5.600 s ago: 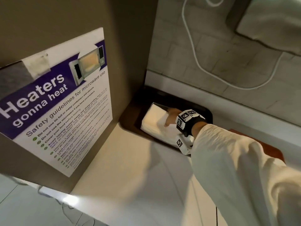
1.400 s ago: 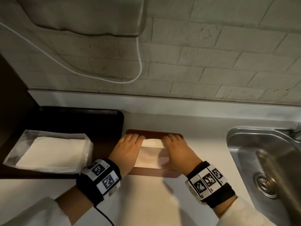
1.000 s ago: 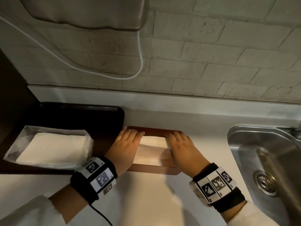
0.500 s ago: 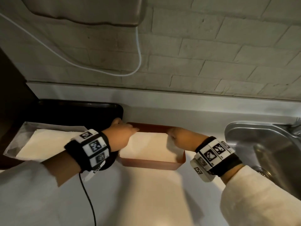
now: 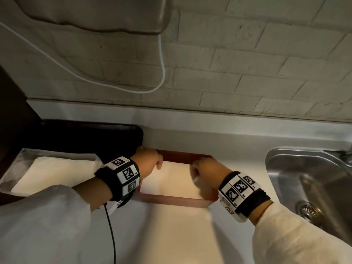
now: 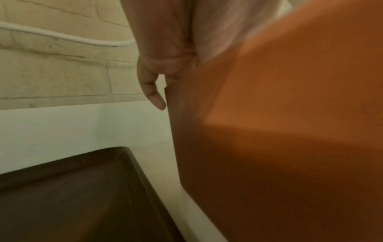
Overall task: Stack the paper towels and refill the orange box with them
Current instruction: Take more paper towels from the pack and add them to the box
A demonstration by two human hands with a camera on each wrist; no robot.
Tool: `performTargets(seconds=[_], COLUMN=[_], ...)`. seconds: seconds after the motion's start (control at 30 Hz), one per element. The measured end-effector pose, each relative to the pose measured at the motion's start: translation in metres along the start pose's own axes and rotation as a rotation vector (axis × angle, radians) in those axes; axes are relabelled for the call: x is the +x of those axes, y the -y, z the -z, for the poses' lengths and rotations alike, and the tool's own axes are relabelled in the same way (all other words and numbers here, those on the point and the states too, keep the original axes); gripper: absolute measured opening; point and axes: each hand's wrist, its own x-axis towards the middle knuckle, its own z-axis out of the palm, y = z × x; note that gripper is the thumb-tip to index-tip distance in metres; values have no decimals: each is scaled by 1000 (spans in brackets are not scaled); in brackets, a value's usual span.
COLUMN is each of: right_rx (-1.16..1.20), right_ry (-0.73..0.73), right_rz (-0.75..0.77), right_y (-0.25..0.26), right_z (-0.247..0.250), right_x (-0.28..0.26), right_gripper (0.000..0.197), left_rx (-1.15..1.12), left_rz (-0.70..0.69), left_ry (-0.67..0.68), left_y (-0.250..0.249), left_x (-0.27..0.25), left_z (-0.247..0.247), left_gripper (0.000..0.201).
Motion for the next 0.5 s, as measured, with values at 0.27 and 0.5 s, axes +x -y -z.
performTargets(seconds=[0.27,0.5], right_rx=[-95,-55], right_ry=[-1,-134], right_rz=[40,65], right_y=[1,9], right_z=[-3,6], right_x=[-3,-23], right_gripper=[16,32], left_rx=[519,589], left_rz=[-119,-196], left_ry=[105,-41], left_y=[3,9], left_x=[2,-25], left_z=[-6,4], left_gripper=[30,39])
